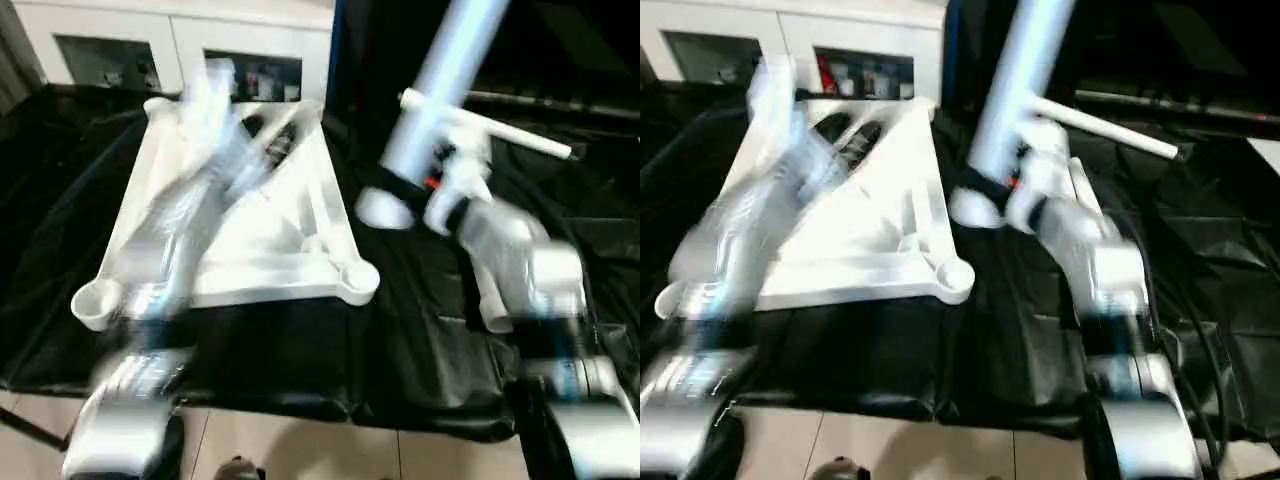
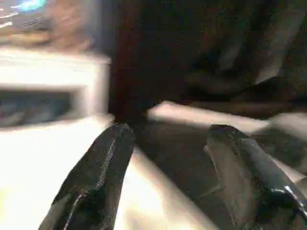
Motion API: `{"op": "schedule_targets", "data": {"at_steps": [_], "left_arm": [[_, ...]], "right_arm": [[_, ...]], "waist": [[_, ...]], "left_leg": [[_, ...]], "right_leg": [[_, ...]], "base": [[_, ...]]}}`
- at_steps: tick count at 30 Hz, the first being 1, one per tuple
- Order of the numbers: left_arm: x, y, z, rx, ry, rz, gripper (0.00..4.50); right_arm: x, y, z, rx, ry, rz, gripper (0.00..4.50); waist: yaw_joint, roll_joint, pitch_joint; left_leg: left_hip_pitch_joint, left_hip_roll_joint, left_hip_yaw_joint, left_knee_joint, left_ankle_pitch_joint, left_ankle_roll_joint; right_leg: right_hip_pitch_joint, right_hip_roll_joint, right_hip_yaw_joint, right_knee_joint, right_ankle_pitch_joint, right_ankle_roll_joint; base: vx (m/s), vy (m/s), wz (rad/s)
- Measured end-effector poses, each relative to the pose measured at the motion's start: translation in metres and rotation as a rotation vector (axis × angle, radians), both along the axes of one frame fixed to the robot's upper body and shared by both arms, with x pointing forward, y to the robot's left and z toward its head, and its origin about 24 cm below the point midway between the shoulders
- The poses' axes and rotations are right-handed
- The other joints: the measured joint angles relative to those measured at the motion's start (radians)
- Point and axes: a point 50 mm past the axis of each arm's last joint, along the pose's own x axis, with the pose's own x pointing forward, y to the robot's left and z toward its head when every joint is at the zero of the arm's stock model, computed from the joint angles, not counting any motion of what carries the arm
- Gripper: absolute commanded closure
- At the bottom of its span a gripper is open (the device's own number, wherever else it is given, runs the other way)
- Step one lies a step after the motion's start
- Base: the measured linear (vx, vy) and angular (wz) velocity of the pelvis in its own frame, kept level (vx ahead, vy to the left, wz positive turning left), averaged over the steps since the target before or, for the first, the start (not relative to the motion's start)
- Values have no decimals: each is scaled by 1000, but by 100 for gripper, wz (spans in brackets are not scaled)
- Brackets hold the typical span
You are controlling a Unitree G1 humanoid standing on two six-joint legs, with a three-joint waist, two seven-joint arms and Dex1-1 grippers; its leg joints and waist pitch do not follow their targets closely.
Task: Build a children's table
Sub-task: Pick table leg
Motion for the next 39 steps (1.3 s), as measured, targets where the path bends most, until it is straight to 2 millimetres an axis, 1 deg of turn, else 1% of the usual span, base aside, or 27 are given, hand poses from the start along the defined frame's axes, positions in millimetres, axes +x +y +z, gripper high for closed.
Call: {"op": "schedule_targets", "data": {"at_steps": [1,3,5,8,9,12,13,15,18,19,20,21,22,23,24,25,26,28,29,30,32,33,34,35,36,38,39], "left_arm": [[-4,6,-7,31,5,51,156],[-17,15,-19,73,8,143,156],[-27,18,-25,73,7,206,156],[-37,25,-31,97,7,304,156],[-41,28,-34,110,10,336,156],[-47,35,-40,147,16,407,156],[-47,36,-41,149,16,411,156],[-48,31,-42,171,15,377,156],[-49,21,-44,146,22,332,156],[-49,19,-45,144,24,325,156],[-49,16,-45,139,25,320,156],[-49,13,-45,139,25,308,156],[-49,11,-46,138,26,298,156],[-49,9,-46,137,28,290,156],[-49,8,-46,138,27,286,156],[-49,8,-46,139,27,287,156],[-49,8,-46,139,26,287,156],[-49,9,-46,137,26,289,156],[-49,9,-46,137,27,292,156],[-49,10,-46,136,31,295,156],[-50,11,-47,135,32,299,156],[-50,11,-47,136,32,300,156],[-51,12,-48,136,37,304,156],[-51,13,-49,136,40,308,156],[-51,14,-48,135,38,314,156],[-51,14,-48,133,36,317,156],[-51,14,-48,133,36,316,156]], "right_arm": [[-4,0,-3,-21,-20,-26,257],[-15,6,-8,-17,-51,-31,257],[-25,13,-14,25,-53,-26,257],[-37,22,-30,18,-12,5,257],[-41,22,-38,20,6,1,257],[-46,19,-50,36,28,-42,257],[-46,18,-51,35,29,-48,257],[-47,15,-50,38,19,-74,257],[-50,15,-50,51,15,-88,257],[-50,15,-50,51,14,-88,257],[-50,14,-50,49,12,-90,257],[-50,13,-49,46,9,-94,257],[-50,12,-49,39,8,-96,257],[-50,11,-49,34,7,-100,257],[-49,12,-48,30,2,-98,257],[-49,14,-48,25,-1,-90,257],[-49,16,-48,19,-2,-83,257],[-49,19,-48,10,-6,-64,257],[-49,20,-47,7,-11,-53,257],[-49,21,-48,5,-12,-45,257],[-49,23,-47,1,-16,-31,257],[-49,24,-47,-1,-17,-21,257],[-49,27,-47,-2,-18,-8,257],[-49,29,-46,-2,-21,2,257],[-49,30,-46,-2,-23,5,257],[-49,29,-46,-4,-23,4,257],[-49,29,-46,-3,-23,4,257]], "waist": [[0,0,0],[-2,1,0],[-6,2,-1],[-8,5,-1],[-10,8,-1],[-22,12,0],[-24,13,0],[-29,18,-2],[-34,21,-2],[-35,22,-3],[-43,24,-4],[-53,26,-6],[-57,30,-6],[-57,35,-7],[-55,42,-7],[-54,44,-7],[-51,46,-5],[-47,52,-2],[-46,52,-2],[-45,53,-1],[-46,54,0],[-46,53,1],[-45,51,2],[-44,51,2],[-45,50,1],[-46,48,0],[-47,47,-2]], "left_leg": [[0,0,0,0,0,0],[-1,0,0,-1,0,0],[1,0,0,-1,-1,1],[4,0,0,0,0,0],[6,0,0,1,0,0],[6,0,0,1,0,0],[6,0,0,1,0,0],[7,-1,0,1,0,0],[6,-1,0,1,0,0],[-2,-4,-8,1,0,1],[-12,-9,-23,2,1,3],[-24,-15,-45,2,4,6],[-34,-20,-62,2,6,10],[-43,-22,-76,3,13,21],[-49,-23,-91,5,21,30],[-53,-26,-99,5,22,30],[-56,-27,-105,5,20,27],[-57,-27,-111,6,19,26],[-50,-26,-109,5,18,25],[-46,-26,-108,4,15,20],[-38,-25,-105,4,14,19],[-28,-23,-99,3,14,19],[-18,-19,-85,2,13,19],[-10,-18,-75,0,13,19],[-6,-19,-67,-1,13,19],[-5,-19,-56,-1,13,20],[-8,-19,-50,0,13,21]], "right_leg": [[0,0,0,0,0,0],[0,0,0,-1,0,0],[1,0,0,-1,0,0],[4,0,0,-1,1,0],[6,0,1,-1,-1,5],[6,0,1,-2,1,8],[6,0,1,-2,1,8],[6,0,1,-2,2,8],[5,0,1,-2,2,8],[7,-2,-4,-2,3,7],[8,-4,-14,-4,3,7],[10,-13,-40,-9,4,5],[13,-19,-58,-14,6,0],[18,-20,-74,-20,6,-3],[22,-24,-94,-21,4,-6],[26,-29,-107,-20,0,-7],[32,-32,-117,-21,-3,-6],[50,-42,-140,-22,-14,3],[56,-43,-141,-22,-18,7],[67,-43,-140,-22,-24,10],[84,-43,-139,-22,-34,15],[92,-42,-134,-24,-39,18],[95,-41,-124,-23,-42,22],[99,-37,-107,-22,-44,25],[104,-33,-91,-23,-46,28],[102,-33,-77,-23,-46,29],[96,-33,-70,-22,-43,27]], "base": [[0,0,0],[0,0,0],[0,0,0],[0,0,0],[0,0,0],[0,0,0],[0,0,0],[0,0,0],[0,0,0],[0,0,0],[0,0,0],[2,-11,42],[2,-11,42],[5,-19,54],[12,-21,48],[12,-21,48],[16,-20,46],[5,-19,42],[23,-18,44],[34,-18,47],[32,-15,45],[21,0,30],[21,0,30],[0,0,0],[63,37,-7],[63,42,-9],[0,0,0]]}}
